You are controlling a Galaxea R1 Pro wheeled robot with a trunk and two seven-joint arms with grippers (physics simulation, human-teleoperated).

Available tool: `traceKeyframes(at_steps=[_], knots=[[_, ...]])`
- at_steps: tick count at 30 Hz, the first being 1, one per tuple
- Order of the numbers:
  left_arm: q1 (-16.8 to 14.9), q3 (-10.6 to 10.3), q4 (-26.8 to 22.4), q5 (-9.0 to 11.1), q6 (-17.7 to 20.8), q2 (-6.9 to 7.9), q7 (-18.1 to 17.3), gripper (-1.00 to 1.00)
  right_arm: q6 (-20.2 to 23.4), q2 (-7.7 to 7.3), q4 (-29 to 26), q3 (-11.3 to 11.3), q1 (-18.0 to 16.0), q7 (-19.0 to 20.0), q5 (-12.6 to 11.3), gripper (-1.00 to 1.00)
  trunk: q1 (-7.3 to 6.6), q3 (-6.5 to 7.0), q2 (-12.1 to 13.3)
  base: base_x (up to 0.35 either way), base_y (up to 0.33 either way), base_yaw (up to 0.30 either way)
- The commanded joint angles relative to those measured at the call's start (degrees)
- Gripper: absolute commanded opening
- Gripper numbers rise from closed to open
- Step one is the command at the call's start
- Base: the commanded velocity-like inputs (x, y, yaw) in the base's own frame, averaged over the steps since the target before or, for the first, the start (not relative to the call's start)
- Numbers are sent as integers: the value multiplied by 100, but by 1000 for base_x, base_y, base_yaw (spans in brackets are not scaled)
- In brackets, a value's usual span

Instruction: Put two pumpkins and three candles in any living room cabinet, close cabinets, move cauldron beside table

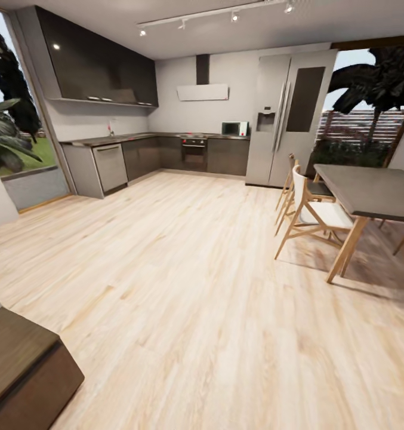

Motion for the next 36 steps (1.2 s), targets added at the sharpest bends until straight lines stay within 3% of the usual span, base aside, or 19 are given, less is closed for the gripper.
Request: traceKeyframes(at_steps=[1, 10, 36], knots=[[0, -49, -4, 8, -7, 0, 48, 100, -7, 5, 13, 48, -6, -41, 1, 100, -3, -3, -2, -239, -165, -300], [0, -49, -4, 8, -1, 0, 48, 100, -7, 5, 13, 48, -6, -41, 1, 100, -3, 16, -2, -202, -196, -300], [0, -49, -4, 8, 16, 0, 55, 100, 2, 9, 13, 48, -6, -50, 1, 100, -3, 21, -2, 0, -46, -300]])
